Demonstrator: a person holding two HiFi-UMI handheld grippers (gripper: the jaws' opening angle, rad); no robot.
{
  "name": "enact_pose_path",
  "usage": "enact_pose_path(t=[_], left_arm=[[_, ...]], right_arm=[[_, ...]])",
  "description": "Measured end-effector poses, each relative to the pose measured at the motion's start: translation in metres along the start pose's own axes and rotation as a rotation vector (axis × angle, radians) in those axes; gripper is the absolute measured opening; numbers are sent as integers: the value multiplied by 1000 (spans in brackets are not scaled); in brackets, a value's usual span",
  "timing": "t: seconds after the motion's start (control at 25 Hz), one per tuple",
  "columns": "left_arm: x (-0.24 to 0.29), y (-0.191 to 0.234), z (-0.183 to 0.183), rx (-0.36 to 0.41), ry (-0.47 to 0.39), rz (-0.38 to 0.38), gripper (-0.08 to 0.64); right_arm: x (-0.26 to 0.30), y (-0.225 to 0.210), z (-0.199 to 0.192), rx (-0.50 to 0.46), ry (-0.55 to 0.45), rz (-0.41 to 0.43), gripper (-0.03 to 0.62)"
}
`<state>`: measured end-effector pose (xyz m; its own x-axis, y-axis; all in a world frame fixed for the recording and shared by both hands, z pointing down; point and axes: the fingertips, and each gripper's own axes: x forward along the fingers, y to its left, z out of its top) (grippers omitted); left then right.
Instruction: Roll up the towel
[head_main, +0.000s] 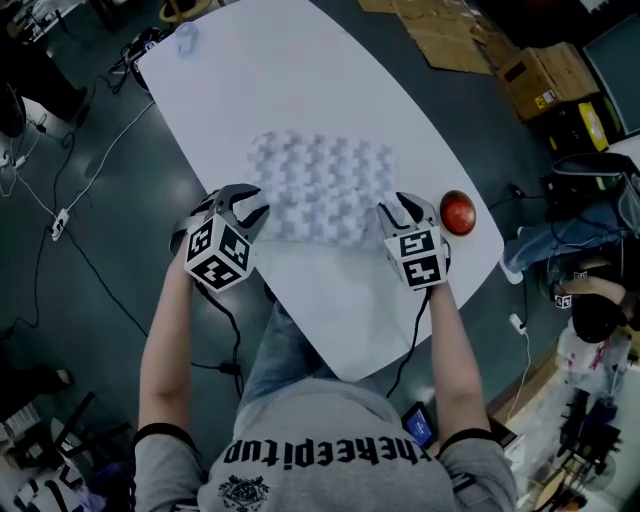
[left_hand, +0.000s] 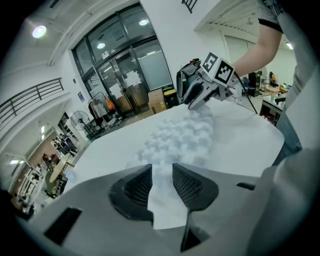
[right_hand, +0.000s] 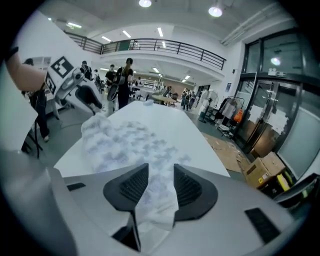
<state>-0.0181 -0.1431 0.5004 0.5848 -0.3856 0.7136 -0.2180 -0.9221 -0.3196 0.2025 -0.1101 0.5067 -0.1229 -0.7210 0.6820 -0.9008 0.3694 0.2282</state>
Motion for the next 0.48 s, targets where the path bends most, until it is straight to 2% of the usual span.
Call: enact_pose_path(t=[0.08,0.2,0.24,0.28,0.32,0.4,0.48], left_arm=[[-4,-7,3,-5,-11,24,114],[-13,-14,8,3,-14,87,6],[-16,-17,10,13,-8,99,5],[-19,-20,12,24,-1,108,5],[-21,-23,15,29,5,120,5],[-28,-26,17,1,19,157,3],[-33,-29,17,-28,35,190,3]], right_arm=[[-12,-1,8,39,-49,13,158],[-31,7,22,116,-137,58,153],[-38,9,25,149,-165,64,104],[-45,10,27,177,-183,64,20],[-50,12,27,197,-186,66,0],[-57,20,22,187,-159,85,0],[-62,32,15,113,-121,89,0]])
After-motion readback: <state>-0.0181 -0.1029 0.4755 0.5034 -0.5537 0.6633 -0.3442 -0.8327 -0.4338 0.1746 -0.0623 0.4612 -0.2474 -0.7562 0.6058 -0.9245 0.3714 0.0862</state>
